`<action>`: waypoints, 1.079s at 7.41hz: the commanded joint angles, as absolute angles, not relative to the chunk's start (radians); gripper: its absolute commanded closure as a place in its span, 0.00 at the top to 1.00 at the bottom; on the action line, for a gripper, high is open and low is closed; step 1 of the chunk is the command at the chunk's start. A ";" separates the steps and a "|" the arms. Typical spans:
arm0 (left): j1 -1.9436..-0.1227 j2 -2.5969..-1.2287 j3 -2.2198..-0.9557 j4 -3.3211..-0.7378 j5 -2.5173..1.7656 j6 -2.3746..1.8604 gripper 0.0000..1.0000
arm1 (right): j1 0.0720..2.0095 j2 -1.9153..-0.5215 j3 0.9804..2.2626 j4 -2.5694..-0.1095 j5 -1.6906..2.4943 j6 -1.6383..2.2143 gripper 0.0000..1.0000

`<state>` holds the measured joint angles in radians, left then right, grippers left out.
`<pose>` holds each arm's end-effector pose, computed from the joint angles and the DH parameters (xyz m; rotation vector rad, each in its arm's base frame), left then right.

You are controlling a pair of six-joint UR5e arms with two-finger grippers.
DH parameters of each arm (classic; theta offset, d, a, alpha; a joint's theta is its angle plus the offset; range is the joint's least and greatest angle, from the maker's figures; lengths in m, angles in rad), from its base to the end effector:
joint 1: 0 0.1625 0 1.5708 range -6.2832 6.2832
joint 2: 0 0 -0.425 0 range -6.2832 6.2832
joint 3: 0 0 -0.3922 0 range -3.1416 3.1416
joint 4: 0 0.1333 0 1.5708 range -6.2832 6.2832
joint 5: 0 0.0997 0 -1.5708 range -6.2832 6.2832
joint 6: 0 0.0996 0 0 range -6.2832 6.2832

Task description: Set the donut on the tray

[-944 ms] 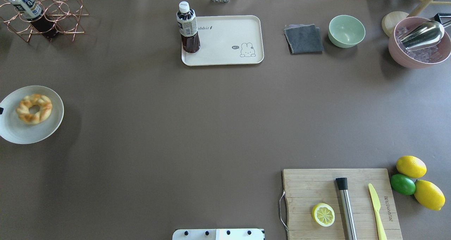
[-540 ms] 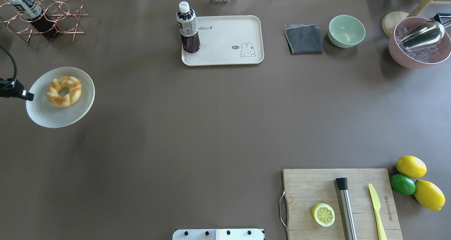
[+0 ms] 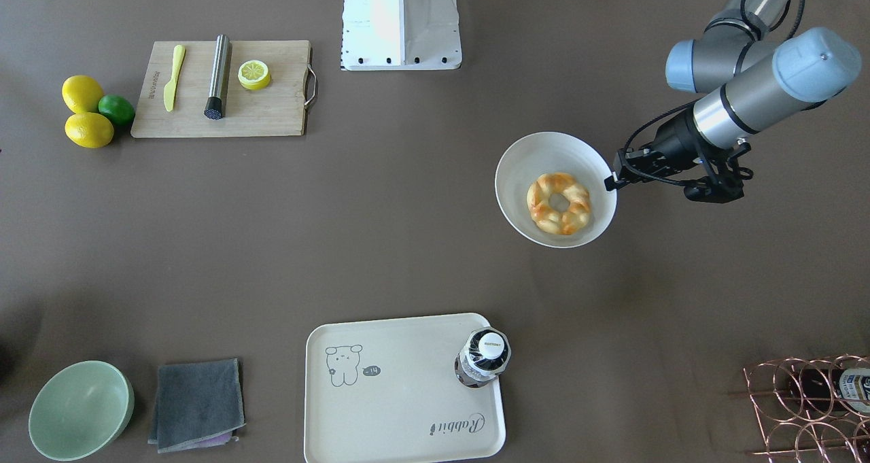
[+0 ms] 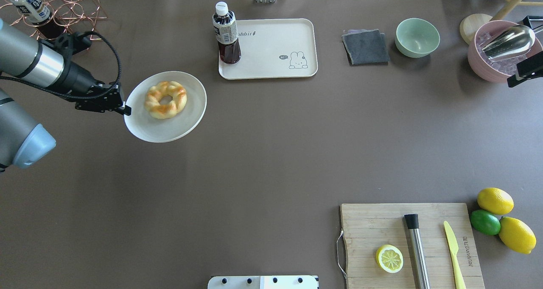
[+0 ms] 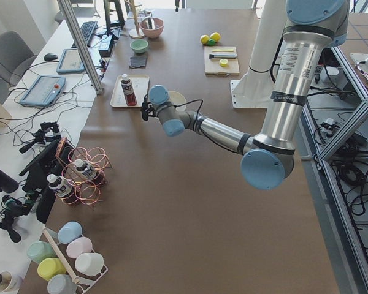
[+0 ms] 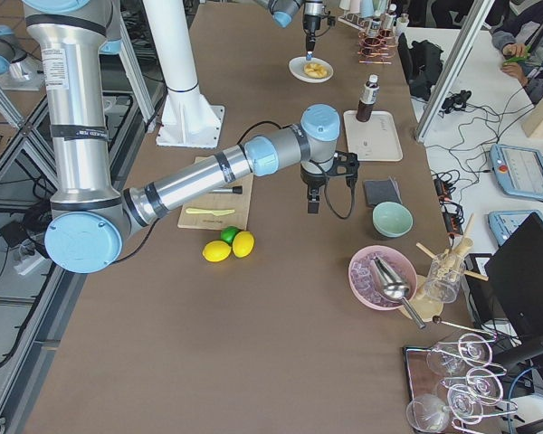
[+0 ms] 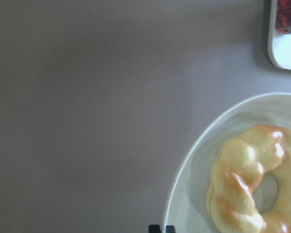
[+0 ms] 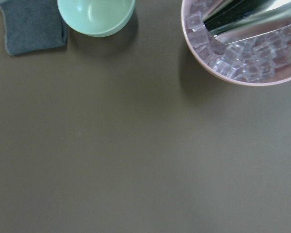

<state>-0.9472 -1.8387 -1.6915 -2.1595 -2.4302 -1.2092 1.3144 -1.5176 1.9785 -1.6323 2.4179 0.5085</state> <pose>0.2947 -0.5088 0.3775 -0.0682 1.1956 -0.0945 -0.0679 -0.4902 0.4345 0.0361 -0.9141 0.0651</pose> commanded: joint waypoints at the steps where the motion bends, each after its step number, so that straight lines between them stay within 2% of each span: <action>1: -0.847 -2.048 -1.831 -1.753 -2.309 -1.265 0.00 | 1.176 -1.404 1.999 -1.629 2.404 0.681 1.00; 4: -0.706 -2.248 -1.818 -1.602 -2.186 -1.403 0.00 | 1.045 -1.294 1.997 -1.611 2.356 0.932 0.99; 8: -0.643 -2.335 -1.772 -1.603 -2.115 -1.466 0.00 | 0.806 -1.097 1.982 -1.611 2.189 1.303 0.97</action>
<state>-0.6596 -2.3091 -1.7862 -1.6025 -2.1358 -1.4408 0.8920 -1.1675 1.9943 -1.6109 2.2176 1.1918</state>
